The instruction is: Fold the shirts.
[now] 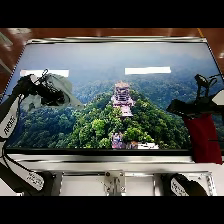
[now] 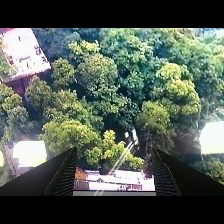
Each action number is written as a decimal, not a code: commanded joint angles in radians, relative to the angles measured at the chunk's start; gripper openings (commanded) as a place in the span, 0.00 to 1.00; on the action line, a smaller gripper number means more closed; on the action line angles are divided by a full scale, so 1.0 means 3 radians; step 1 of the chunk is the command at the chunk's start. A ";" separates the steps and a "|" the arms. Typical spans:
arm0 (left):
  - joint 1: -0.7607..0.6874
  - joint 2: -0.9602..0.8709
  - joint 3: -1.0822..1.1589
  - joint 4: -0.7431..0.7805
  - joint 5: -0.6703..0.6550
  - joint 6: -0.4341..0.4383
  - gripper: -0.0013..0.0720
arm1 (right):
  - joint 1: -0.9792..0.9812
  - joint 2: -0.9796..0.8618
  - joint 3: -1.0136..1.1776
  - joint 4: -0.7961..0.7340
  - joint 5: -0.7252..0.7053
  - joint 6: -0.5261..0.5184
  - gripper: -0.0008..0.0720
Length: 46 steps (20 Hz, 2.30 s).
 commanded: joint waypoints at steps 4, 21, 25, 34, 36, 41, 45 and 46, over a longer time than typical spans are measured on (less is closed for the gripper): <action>0.0000 -0.0081 0.0000 0.0045 -0.0153 0.0018 0.16 | 0.0001 -0.0001 -0.0001 0.0000 -0.0004 0.0017 0.83; -0.1249 0.1469 -0.0001 -0.0863 -0.0362 0.0694 0.06 | 0.0001 0.0000 0.0000 0.0455 0.0682 -0.0086 0.83; -0.2455 0.1378 -0.0174 -0.0858 -0.0135 0.0586 0.06 | 0.0001 0.0003 0.0000 0.0320 0.1211 -0.0090 0.83; -0.2500 0.0997 -0.0216 -0.0844 -0.0233 0.0113 0.90 | 0.0001 0.0003 -0.0001 -0.0058 0.1148 -0.0155 0.83; -0.1960 0.1095 -0.0219 -0.0783 -0.0624 0.0301 0.90 | 0.0000 0.0001 -0.0001 -0.0251 0.1082 -0.0215 0.83; -0.0496 0.1193 -0.0381 -0.0676 -0.1213 0.0168 0.98 | 0.0000 -0.0001 -0.0001 -0.0258 0.0857 -0.0331 0.83; -0.0117 0.1164 -0.0665 -0.0707 -0.0689 0.0081 0.99 | 0.0000 -0.0001 -0.0001 0.0097 0.0528 -0.0346 0.83; -0.0126 0.1119 -0.0670 -0.0708 -0.0549 0.0083 0.99 | 0.0001 -0.0001 -0.0001 0.0201 0.0430 -0.0354 0.83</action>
